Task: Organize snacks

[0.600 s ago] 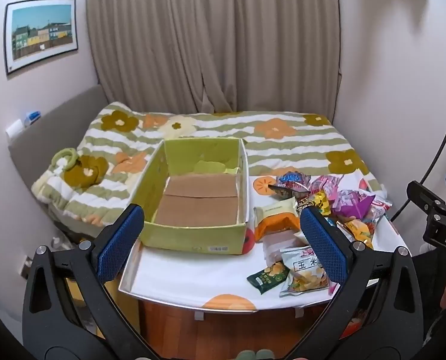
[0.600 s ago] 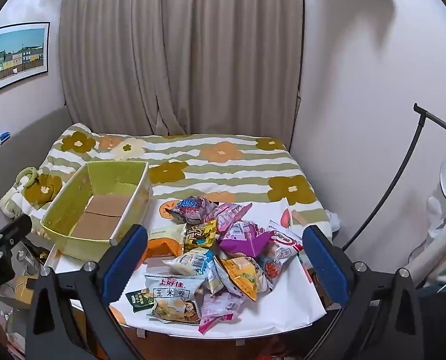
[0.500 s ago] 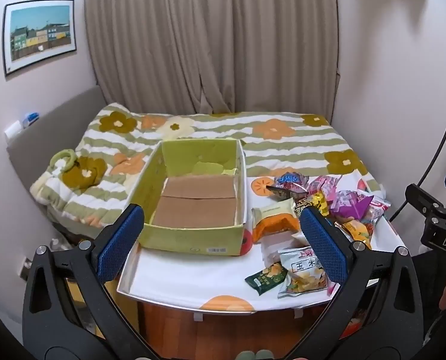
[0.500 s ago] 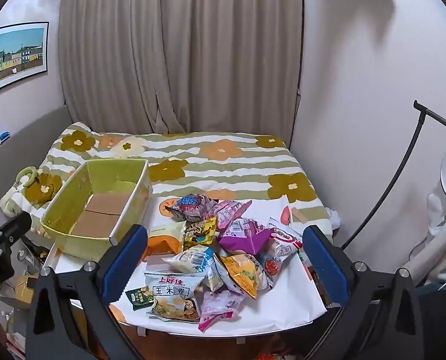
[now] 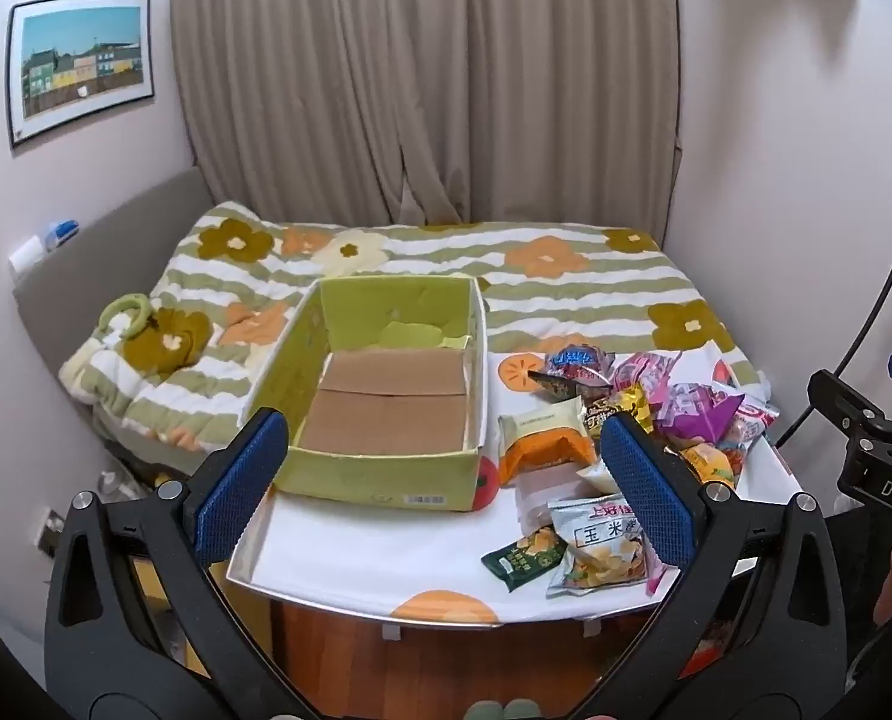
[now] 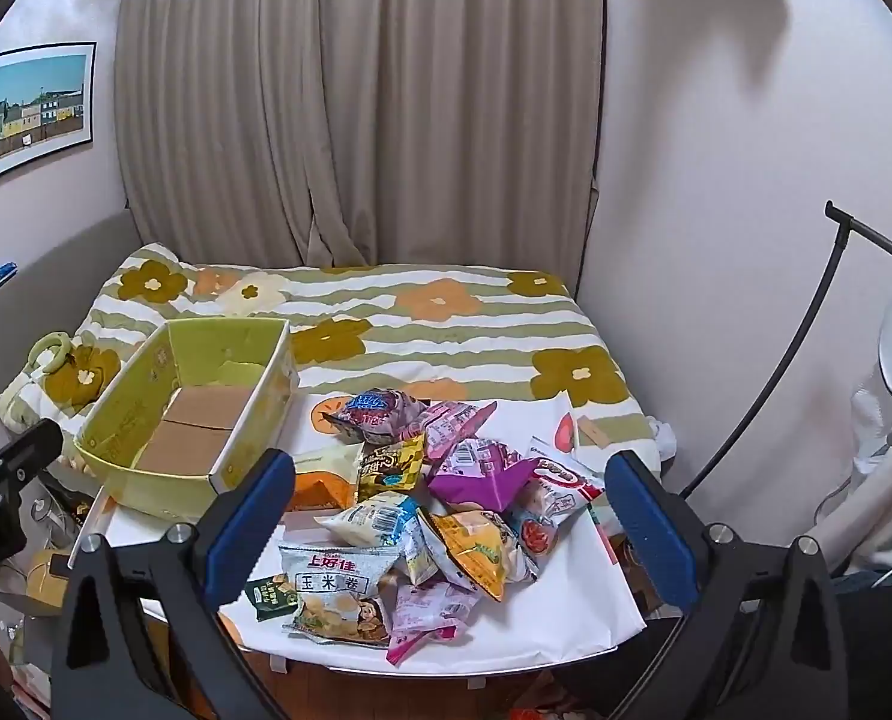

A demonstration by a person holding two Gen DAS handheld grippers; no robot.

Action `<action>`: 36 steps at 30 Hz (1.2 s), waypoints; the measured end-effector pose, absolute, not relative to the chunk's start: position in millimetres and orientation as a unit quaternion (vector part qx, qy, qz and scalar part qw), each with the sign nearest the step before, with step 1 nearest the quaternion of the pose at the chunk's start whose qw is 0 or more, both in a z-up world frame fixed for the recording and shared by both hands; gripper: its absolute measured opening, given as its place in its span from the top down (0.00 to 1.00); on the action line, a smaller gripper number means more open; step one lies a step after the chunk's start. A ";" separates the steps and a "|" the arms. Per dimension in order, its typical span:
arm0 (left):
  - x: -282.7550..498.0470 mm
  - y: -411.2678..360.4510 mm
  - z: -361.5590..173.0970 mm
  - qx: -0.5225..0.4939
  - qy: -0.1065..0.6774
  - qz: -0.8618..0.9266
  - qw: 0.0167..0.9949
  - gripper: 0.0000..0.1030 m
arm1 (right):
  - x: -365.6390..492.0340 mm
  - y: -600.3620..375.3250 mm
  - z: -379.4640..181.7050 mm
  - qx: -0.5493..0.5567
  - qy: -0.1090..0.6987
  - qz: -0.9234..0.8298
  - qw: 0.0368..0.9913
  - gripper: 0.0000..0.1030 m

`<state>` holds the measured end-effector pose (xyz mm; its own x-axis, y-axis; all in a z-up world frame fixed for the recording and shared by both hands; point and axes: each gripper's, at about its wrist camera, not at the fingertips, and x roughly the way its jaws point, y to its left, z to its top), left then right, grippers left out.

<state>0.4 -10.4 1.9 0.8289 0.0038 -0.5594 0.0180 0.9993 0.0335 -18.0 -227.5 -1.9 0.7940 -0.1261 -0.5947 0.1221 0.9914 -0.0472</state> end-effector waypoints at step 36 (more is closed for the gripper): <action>1.5 -15.4 2.4 0.022 0.299 -0.007 0.954 0.00 | -11.7 -222.9 -5.5 0.003 0.321 -0.055 0.946 0.00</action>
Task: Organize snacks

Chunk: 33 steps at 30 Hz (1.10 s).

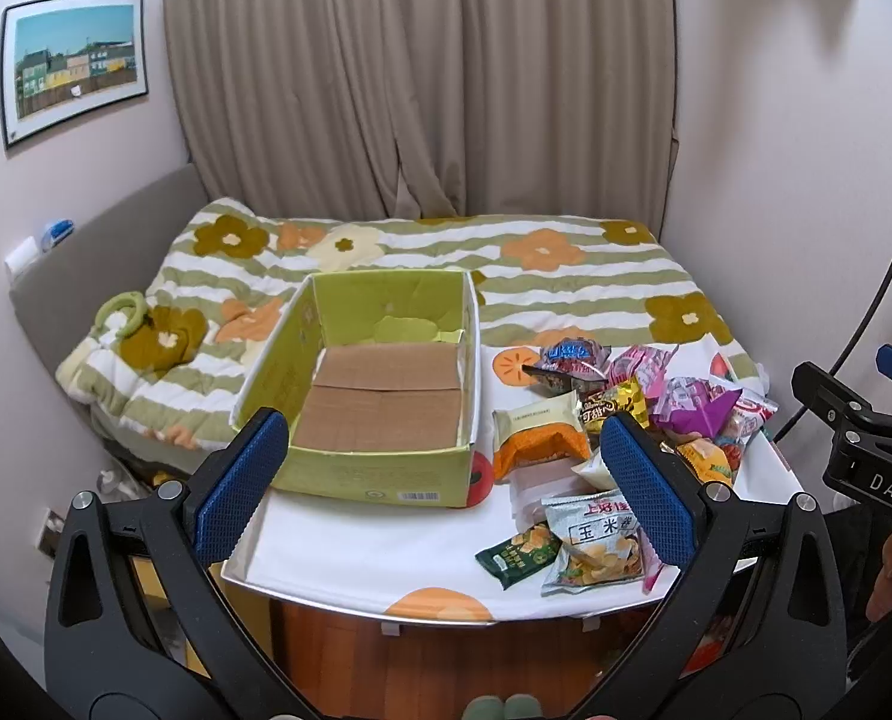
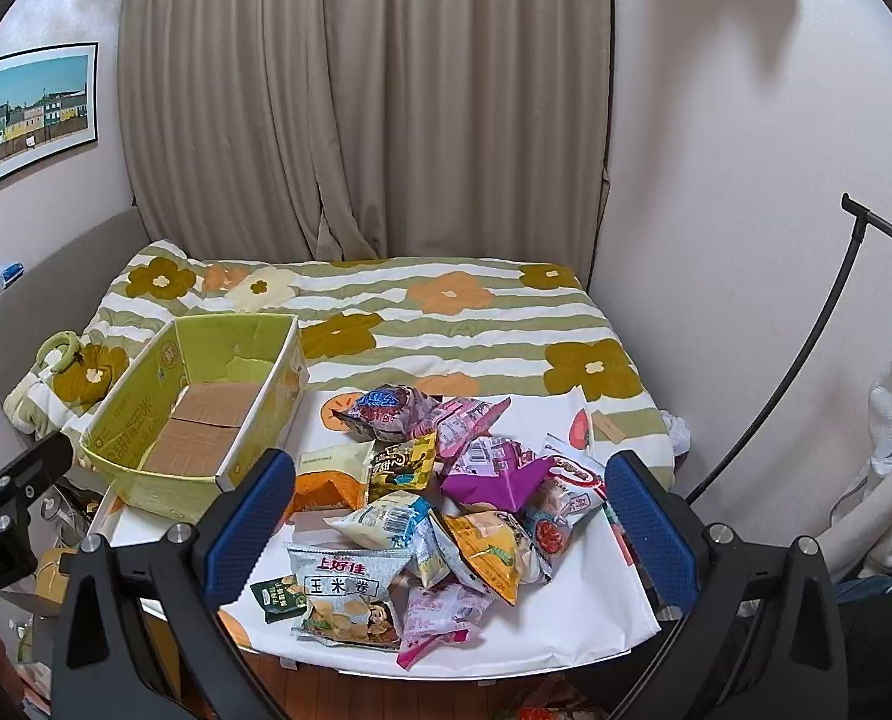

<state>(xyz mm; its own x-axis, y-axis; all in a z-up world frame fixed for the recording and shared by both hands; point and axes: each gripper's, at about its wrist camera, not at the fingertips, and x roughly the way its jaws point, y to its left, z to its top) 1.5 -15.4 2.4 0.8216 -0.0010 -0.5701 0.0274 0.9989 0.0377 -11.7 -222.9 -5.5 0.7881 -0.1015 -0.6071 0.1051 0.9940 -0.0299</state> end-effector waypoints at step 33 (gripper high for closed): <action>-3.3 -14.9 -3.3 0.022 0.303 -0.007 0.953 0.00 | -11.0 -221.7 -4.4 0.003 0.323 -0.053 0.945 0.00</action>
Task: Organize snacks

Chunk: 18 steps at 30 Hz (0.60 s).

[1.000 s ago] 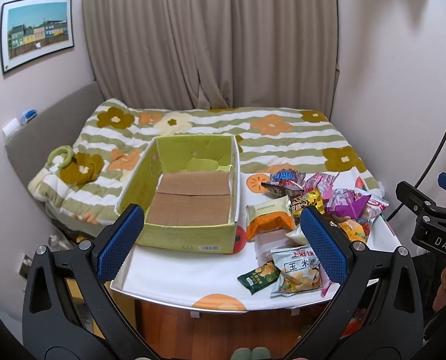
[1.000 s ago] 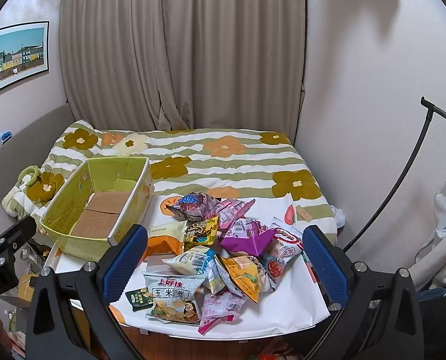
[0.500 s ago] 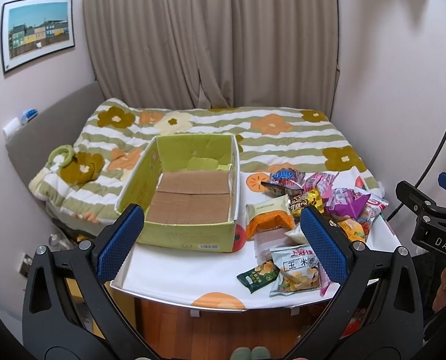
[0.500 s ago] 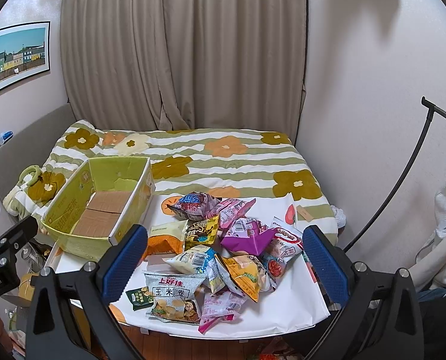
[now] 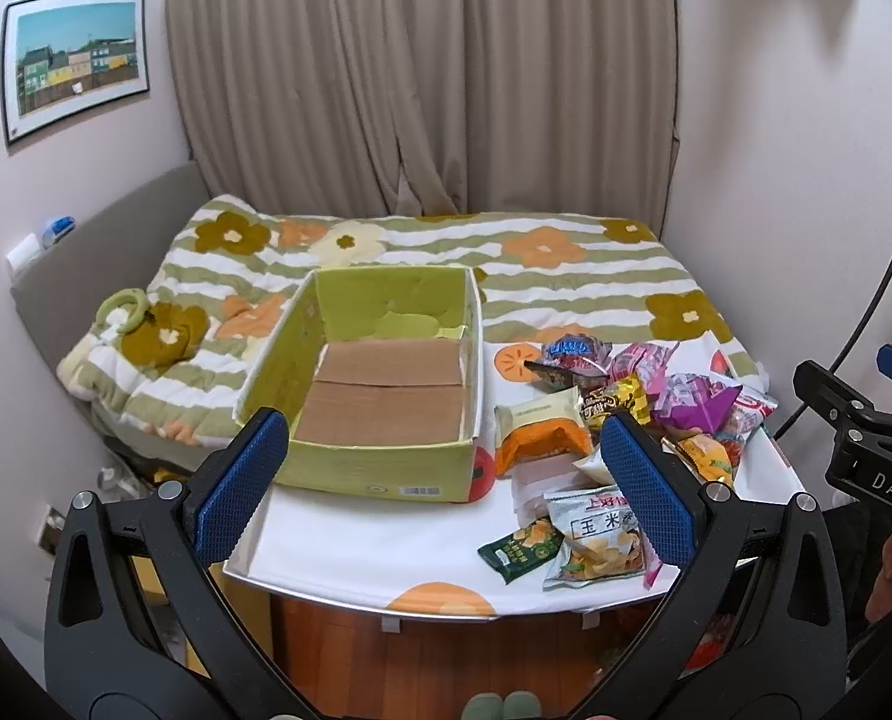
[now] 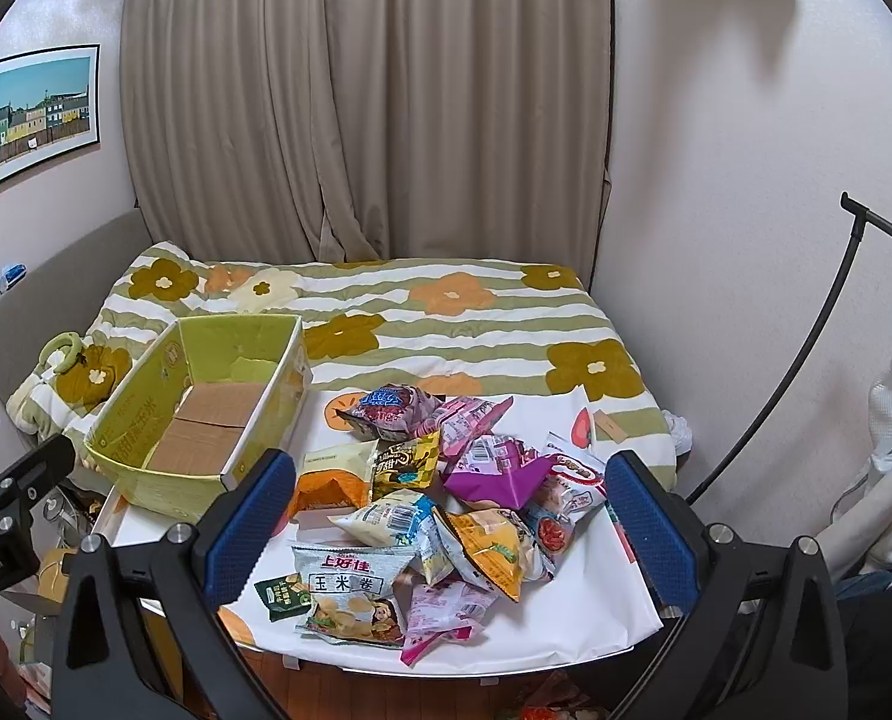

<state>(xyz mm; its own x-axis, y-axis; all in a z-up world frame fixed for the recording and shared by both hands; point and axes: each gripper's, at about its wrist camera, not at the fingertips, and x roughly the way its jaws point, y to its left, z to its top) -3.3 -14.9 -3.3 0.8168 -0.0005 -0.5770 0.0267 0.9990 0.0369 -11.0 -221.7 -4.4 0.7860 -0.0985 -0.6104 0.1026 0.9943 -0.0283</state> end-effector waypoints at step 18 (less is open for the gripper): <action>54.3 -43.5 -82.4 0.021 0.422 -0.104 0.900 0.00 | -14.5 -268.3 -57.2 0.036 0.409 -0.101 0.906 0.00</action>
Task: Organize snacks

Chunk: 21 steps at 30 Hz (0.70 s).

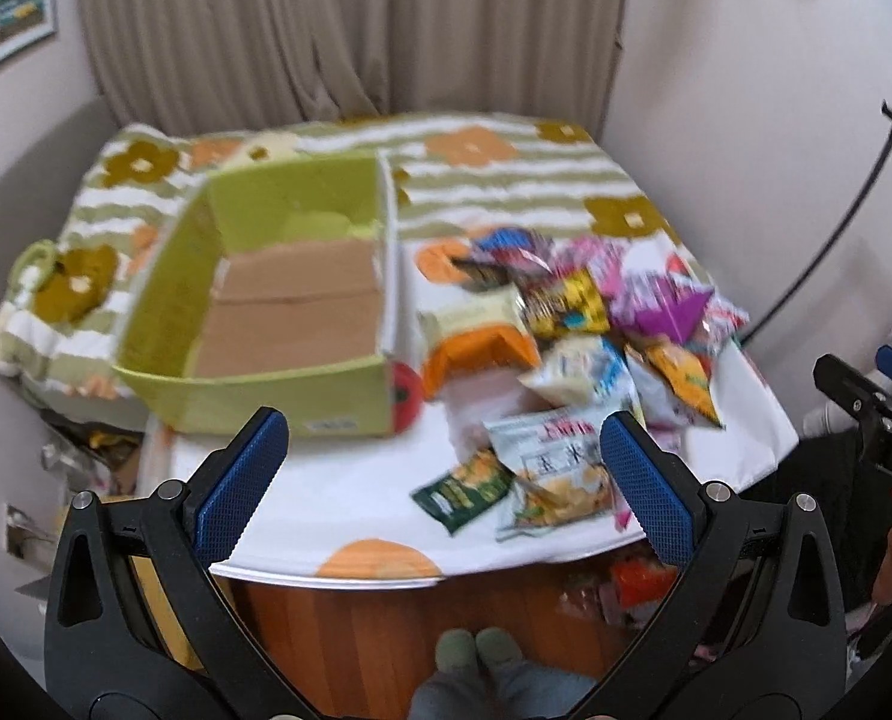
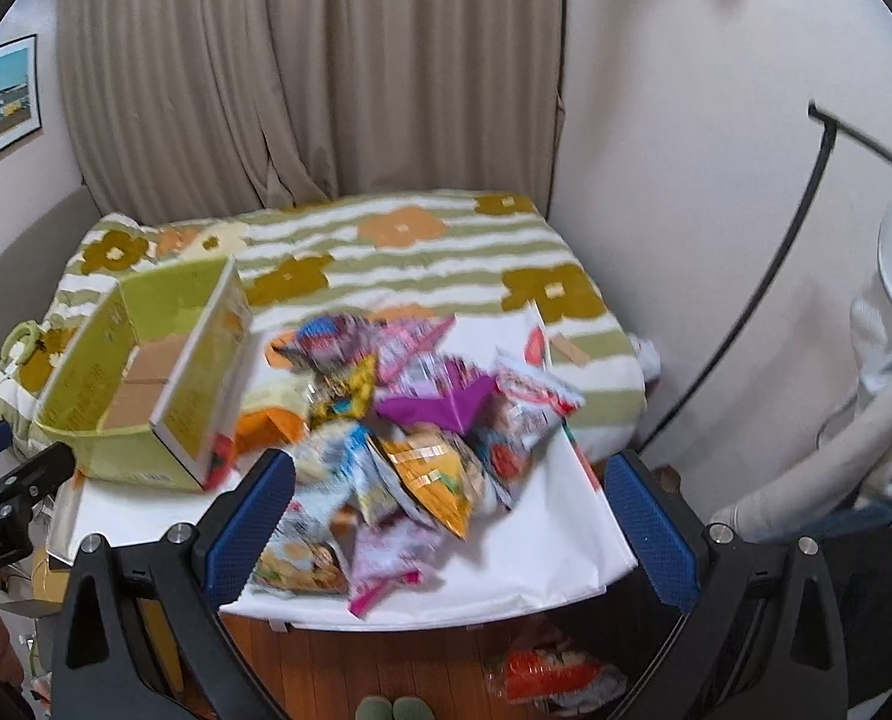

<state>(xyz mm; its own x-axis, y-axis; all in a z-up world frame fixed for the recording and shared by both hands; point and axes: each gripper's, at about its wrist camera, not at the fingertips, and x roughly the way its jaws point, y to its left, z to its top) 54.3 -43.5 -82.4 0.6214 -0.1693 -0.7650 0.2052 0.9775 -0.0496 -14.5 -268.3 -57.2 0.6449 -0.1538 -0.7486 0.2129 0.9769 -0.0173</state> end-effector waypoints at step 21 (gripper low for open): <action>103.4 -128.0 -227.3 -0.011 0.534 -0.151 0.832 0.12 | 9.7 -283.4 -228.1 0.098 0.507 0.047 0.855 0.00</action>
